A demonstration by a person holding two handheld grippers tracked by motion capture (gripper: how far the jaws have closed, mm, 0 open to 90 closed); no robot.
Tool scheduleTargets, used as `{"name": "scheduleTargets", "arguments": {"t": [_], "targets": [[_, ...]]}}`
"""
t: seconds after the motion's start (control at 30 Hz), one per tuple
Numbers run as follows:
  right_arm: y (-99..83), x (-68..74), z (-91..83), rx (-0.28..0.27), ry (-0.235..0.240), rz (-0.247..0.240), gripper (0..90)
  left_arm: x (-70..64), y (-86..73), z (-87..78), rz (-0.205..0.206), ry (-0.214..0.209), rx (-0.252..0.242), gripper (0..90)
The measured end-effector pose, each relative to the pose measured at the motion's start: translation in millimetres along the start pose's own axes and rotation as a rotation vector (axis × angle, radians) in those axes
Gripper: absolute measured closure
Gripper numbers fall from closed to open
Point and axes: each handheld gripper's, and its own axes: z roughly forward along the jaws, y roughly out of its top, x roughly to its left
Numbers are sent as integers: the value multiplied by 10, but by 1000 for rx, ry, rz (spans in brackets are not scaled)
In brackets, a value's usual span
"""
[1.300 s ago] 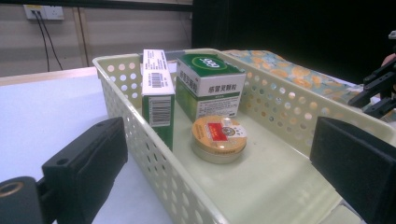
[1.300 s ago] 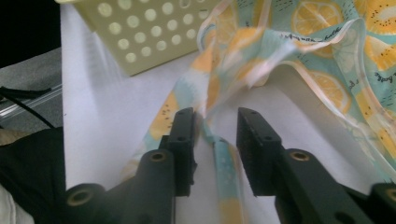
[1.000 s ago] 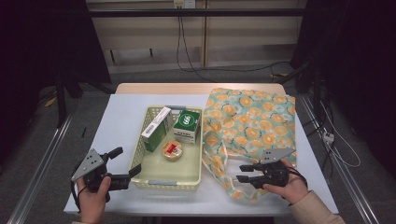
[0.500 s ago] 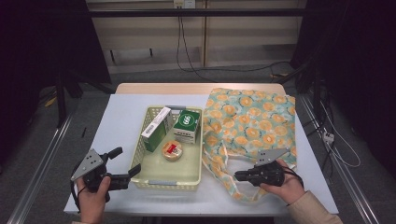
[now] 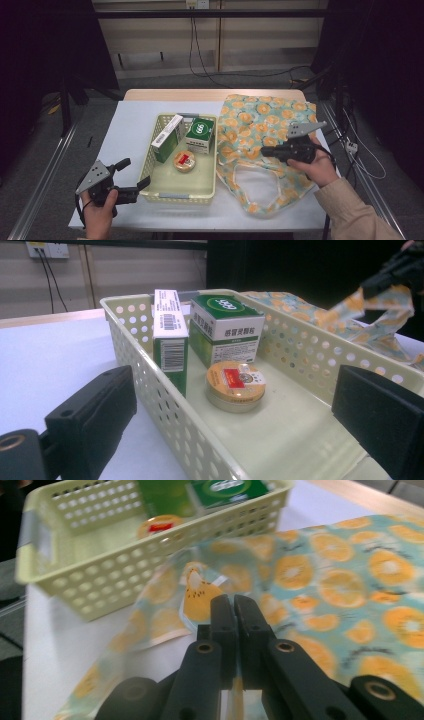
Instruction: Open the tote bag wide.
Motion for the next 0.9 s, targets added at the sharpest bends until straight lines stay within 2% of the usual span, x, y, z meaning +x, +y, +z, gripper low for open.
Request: {"name": "scheduleTargets", "arguments": {"t": [0.13, 0.23, 0.33, 0.47, 0.57, 0.77, 0.9], "targets": [[89, -257, 22, 10, -62, 23, 885, 6, -6, 1, -4, 1, 0, 42], [108, -440, 73, 21, -91, 43, 886, 3, -10, 9, 2, -4, 8, 42], [115, -609, 126, 1, -97, 57, 886, -7, -10, 21, 1, -7, 9, 42], [83, -849, 188, -29, -126, 108, 885, -8, -13, 22, -1, -7, 10, 42], [43, -1019, 239, -29, -146, 153, 886, 3, -17, 20, -2, -5, 11, 42], [-32, -1253, 358, -13, -182, 187, 886, 14, -22, 25, -2, -5, 16, 42], [-124, -1335, 475, 30, -207, 211, 882, 20, -28, 36, -4, -8, 19, 42]]}}
